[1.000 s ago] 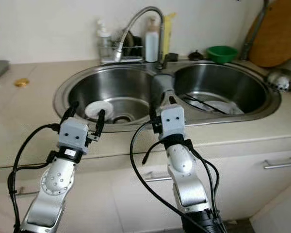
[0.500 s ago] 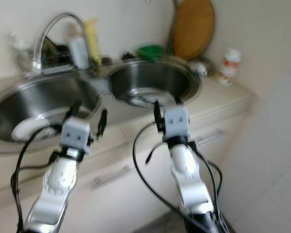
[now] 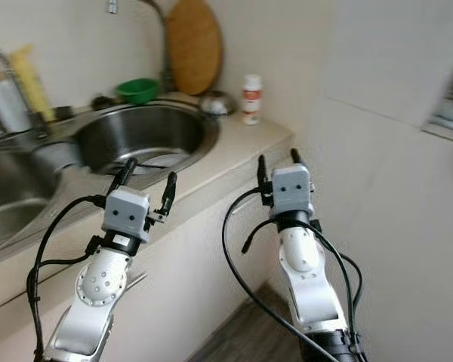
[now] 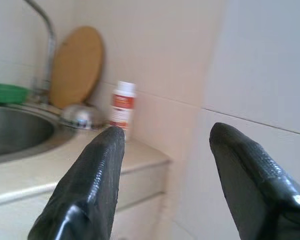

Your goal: Kitchen organization

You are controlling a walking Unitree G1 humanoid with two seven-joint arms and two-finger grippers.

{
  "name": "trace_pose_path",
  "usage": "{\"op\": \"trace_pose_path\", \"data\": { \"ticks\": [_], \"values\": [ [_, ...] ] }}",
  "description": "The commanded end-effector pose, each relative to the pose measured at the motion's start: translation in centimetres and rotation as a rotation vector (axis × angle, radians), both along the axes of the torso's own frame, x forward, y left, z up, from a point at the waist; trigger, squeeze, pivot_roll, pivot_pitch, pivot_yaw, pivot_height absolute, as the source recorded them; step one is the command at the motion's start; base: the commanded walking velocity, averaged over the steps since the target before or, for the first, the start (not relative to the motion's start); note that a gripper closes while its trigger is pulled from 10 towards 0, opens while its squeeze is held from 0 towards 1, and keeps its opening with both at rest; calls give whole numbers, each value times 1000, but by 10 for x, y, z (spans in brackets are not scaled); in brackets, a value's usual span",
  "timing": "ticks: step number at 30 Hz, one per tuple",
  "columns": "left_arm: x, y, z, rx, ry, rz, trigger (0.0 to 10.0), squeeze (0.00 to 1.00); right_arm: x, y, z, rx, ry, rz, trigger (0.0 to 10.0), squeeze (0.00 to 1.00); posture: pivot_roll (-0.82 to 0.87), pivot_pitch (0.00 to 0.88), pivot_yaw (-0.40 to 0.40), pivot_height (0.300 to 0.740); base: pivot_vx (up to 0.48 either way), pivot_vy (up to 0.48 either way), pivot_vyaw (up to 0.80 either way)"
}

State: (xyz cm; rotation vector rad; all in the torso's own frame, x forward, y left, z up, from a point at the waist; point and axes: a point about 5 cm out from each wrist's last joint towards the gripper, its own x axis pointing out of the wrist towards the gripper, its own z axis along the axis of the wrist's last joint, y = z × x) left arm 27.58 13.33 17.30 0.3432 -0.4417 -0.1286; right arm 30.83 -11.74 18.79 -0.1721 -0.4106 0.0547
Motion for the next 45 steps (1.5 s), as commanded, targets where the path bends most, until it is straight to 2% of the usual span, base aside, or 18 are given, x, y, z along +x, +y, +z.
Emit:
{"op": "trace_pose_path", "data": {
  "ticks": [1,15,17,18,19,20,21,22,24,26,27,28,30,31,33,36,38,45],
  "values": [
    [0,-1,-3,7,9,-6,10000,0,-1,1,-2,-13,1,-6,10000,0,-31,0,19,740,0,0,-800],
    [-1,0,-20,21,93,-7,10000,0,0,-4,-15,-69,61,-51,10000,0,-39,0,25,740,0,0,-800],
    [-3,2,-33,36,143,0,10000,0,0,-6,-24,-104,93,-55,10000,0,-38,0,25,740,0,0,-800],
    [-6,5,-47,38,193,7,10000,0,-1,-8,-32,-140,121,-54,10000,0,-38,0,26,740,0,0,-800],
    [-6,5,-47,38,193,7,10000,0,-1,-8,-32,-140,121,-54,10000,0,-38,0,26,740,0,0,-800],
    [-12,8,-69,43,292,14,10000,0,-5,-13,-47,-200,169,-51,10000,0,-43,0,24,740,0,0,-800],
    [-15,9,-77,46,335,14,10000,0,-7,-14,-53,-223,187,-48,10000,0,-43,0,24,740,0,0,-800],
    [-15,9,-77,46,335,14,10000,0,-7,-14,-53,-223,187,-48,10000,0,-43,0,24,740,0,0,-800],
    [-25,10,-102,99,462,12,10000,0,-13,-18,-74,-307,277,-24,10000,0,-45,0,25,740,0,0,-800],
    [-35,10,-121,106,562,0,10000,0,-21,-21,-97,-396,362,11,10000,0,-48,0,25,740,0,0,-800],
    [-35,10,-121,106,562,0,10000,0,-21,-21,-97,-396,362,11,10000,0,-48,0,25,740,0,0,-800],
    [-46,9,-142,106,663,-10,10000,0,-31,-26,-122,-496,432,29,10000,0,-41,0,24,740,0,0,-800],
    [-46,9,-142,106,663,-10,10000,0,-31,-26,-122,-496,432,29,10000,0,-41,0,24,740,0,0,-800],
    [-51,8,-154,102,711,-12,10000,0,-39,-28,-139,-573,477,49,10000,0,-44,0,26,740,0,0,-800],
    [-48,10,-153,90,710,-7,10000,0,-43,-23,-146,-640,478,79,10000,0,-41,0,26,740,0,0,-800],
    [-46,11,-153,87,718,-7,10000,0,-44,-19,-147,-682,465,93,10000,0,-45,0,29,740,0,0,-800],
    [-46,12,-158,92,754,-11,10000,0,-44,-15,-159,-778,504,115,10000,0,-44,0,30,740,0,0,-763],
    [-45,11,-163,118,781,-22,10000,0,-41,-15,-163,-777,520,115,10000,0,-38,0,29,740,0,0,-738]
  ]
}}
